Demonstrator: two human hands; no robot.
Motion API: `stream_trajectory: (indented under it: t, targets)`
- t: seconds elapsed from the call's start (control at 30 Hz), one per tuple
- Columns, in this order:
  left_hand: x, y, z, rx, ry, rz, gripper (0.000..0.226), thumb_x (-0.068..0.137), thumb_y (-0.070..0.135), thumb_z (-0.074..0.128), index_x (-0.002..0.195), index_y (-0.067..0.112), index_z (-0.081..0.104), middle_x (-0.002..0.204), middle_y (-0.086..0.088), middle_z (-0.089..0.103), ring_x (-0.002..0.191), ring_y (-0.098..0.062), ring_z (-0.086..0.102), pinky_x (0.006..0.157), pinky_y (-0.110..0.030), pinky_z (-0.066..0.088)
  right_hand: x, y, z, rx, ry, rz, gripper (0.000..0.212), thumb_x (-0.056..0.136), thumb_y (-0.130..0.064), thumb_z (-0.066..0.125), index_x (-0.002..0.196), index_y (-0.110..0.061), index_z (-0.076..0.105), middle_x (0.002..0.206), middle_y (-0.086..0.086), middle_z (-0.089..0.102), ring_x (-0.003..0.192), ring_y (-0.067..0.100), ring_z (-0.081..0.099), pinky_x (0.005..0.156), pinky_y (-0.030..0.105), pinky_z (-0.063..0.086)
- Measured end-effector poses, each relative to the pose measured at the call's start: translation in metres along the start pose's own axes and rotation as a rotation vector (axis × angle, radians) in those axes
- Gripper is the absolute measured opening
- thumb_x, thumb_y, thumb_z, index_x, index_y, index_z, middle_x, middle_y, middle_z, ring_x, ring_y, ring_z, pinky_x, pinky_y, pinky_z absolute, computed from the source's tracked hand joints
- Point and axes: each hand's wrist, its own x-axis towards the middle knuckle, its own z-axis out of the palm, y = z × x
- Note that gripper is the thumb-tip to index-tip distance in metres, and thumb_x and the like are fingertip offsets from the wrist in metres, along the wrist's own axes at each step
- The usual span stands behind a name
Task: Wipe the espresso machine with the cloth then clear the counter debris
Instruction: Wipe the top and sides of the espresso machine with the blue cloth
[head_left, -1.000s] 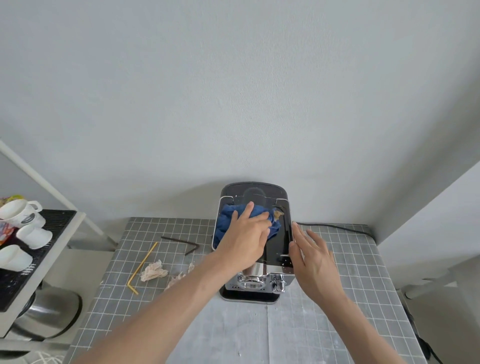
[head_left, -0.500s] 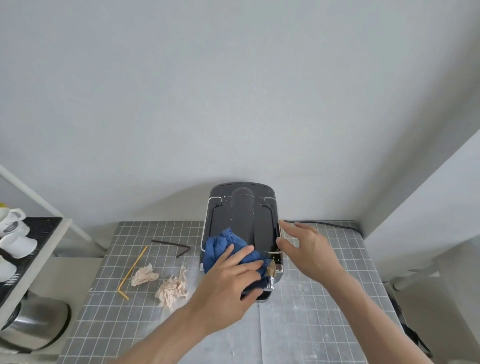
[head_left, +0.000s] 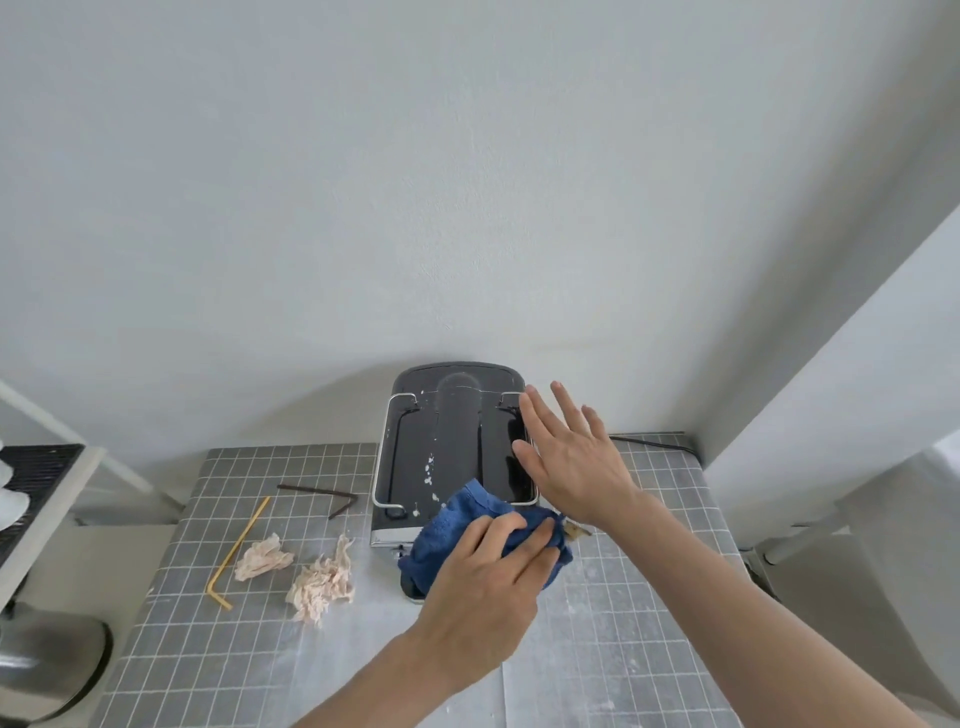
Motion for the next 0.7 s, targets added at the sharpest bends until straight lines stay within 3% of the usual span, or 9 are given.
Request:
stream_trajectory:
  t: [0.1, 0.27, 0.43, 0.7]
  targets:
    - [0.007, 0.007, 0.007, 0.000, -0.015, -0.059, 0.042, 0.096, 0.019, 0.048, 0.137, 0.014, 0.058, 0.146, -0.001, 0.058, 0.125, -0.028, 0.055, 0.103, -0.043, 0.048, 0.005, 0.002, 0.000, -0.056, -0.003, -0.016, 0.067, 0.106, -0.053, 0.008, 0.163, -0.019, -0.001, 0.172, -0.006, -0.007, 0.156, 0.022, -0.020, 0.127, 0.055, 0.002]
    - [-0.004, -0.010, -0.008, -0.015, 0.025, -0.061, 0.047, 0.090, 0.021, 0.059, 0.137, 0.017, 0.062, 0.140, 0.006, 0.063, 0.120, -0.021, 0.058, 0.098, -0.035, 0.050, 0.006, 0.006, 0.001, -0.056, -0.013, -0.032, 0.067, 0.107, -0.052, 0.010, 0.164, -0.019, -0.001, 0.172, -0.007, -0.008, 0.157, 0.021, -0.019, 0.127, 0.056, 0.004]
    - [-0.021, -0.027, -0.022, 0.011, 0.042, -0.052, 0.039, 0.091, 0.023, 0.058, 0.128, 0.018, 0.068, 0.133, 0.008, 0.066, 0.118, -0.021, 0.059, 0.095, -0.037, 0.048, 0.008, 0.009, 0.001, -0.060, -0.020, -0.041, 0.068, 0.106, -0.054, 0.013, 0.164, -0.020, 0.001, 0.172, -0.007, -0.005, 0.157, 0.020, -0.016, 0.126, 0.057, 0.006]
    - [0.008, 0.002, -0.002, 0.052, -0.014, -0.125, 0.046, 0.090, 0.026, 0.061, 0.135, 0.019, 0.060, 0.142, 0.006, 0.060, 0.118, -0.025, 0.057, 0.092, -0.044, 0.045, 0.009, 0.010, 0.000, -0.075, -0.011, -0.040, 0.068, 0.107, -0.054, 0.019, 0.164, -0.020, 0.005, 0.172, -0.007, -0.001, 0.158, 0.020, -0.011, 0.126, 0.055, 0.011]
